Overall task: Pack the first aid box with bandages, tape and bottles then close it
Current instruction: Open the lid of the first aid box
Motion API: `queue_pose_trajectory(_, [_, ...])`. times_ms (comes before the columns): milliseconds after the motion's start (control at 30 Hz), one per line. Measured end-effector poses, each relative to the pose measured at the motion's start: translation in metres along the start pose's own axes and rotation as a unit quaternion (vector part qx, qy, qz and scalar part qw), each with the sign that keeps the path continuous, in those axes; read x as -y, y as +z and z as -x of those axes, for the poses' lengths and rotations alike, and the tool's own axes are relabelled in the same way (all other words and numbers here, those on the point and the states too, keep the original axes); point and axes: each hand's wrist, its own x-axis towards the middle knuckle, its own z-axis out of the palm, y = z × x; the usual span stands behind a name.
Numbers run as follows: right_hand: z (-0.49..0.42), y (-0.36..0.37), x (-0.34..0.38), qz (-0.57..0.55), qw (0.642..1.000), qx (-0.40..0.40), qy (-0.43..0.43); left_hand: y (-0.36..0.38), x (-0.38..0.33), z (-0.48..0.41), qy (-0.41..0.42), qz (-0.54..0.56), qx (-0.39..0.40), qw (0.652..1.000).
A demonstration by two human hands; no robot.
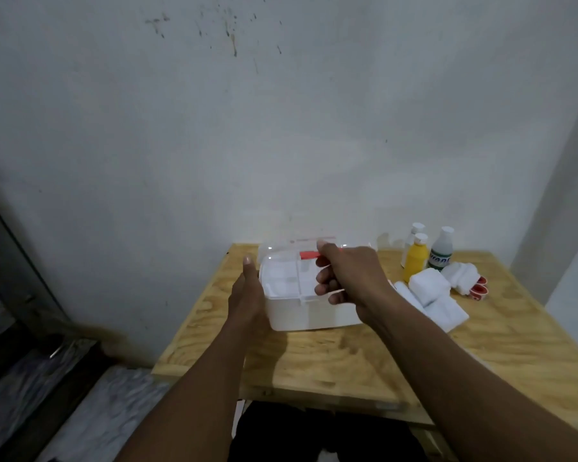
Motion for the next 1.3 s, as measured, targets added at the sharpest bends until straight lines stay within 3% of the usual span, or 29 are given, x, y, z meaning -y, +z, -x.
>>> queue_pose_trajectory(300, [-0.031,-0.011,0.049,0.051,0.997,0.050,0.008,-0.003,-0.050,-0.014,0.109,0.040,0.023,0.993])
queue_pose_trajectory(500, [-0.049,-0.015,0.063,0.104,0.993,0.056,-0.018,0.008,-0.078,-0.017,0.138,-0.006,0.060,0.989])
queue_pose_trajectory(600, [-0.053,-0.019,0.068,0.143,0.987,0.060,-0.040,0.011,-0.076,-0.025,0.145,-0.047,0.027,0.988])
queue_pose_trajectory(667, [-0.059,-0.026,0.068,0.193,0.976,0.018,-0.099,0.010,-0.077,-0.030,0.151,-0.057,0.017,0.987])
queue_pose_trajectory(767, [-0.075,-0.045,0.057,0.224,0.928,-0.191,-0.228,0.008,-0.083,-0.032,0.153,-0.058,0.008,0.986])
queue_pose_trajectory(833, [-0.090,-0.061,0.040,0.177,0.914,-0.255,-0.263,0.008,-0.085,-0.034,0.146,-0.060,0.006,0.987])
queue_pose_trajectory(967, [-0.117,-0.081,-0.003,0.090,0.974,-0.097,-0.184,0.009,-0.091,-0.037,0.134,-0.056,0.010,0.989])
queue_pose_trajectory(1033, [-0.122,-0.083,-0.012,0.054,0.986,-0.050,-0.147,0.010,-0.091,-0.041,0.128,-0.049,0.009,0.990])
queue_pose_trajectory(1300, [-0.144,-0.085,-0.007,0.059,0.989,-0.057,-0.127,0.016,-0.090,-0.076,0.090,-0.065,0.018,0.994])
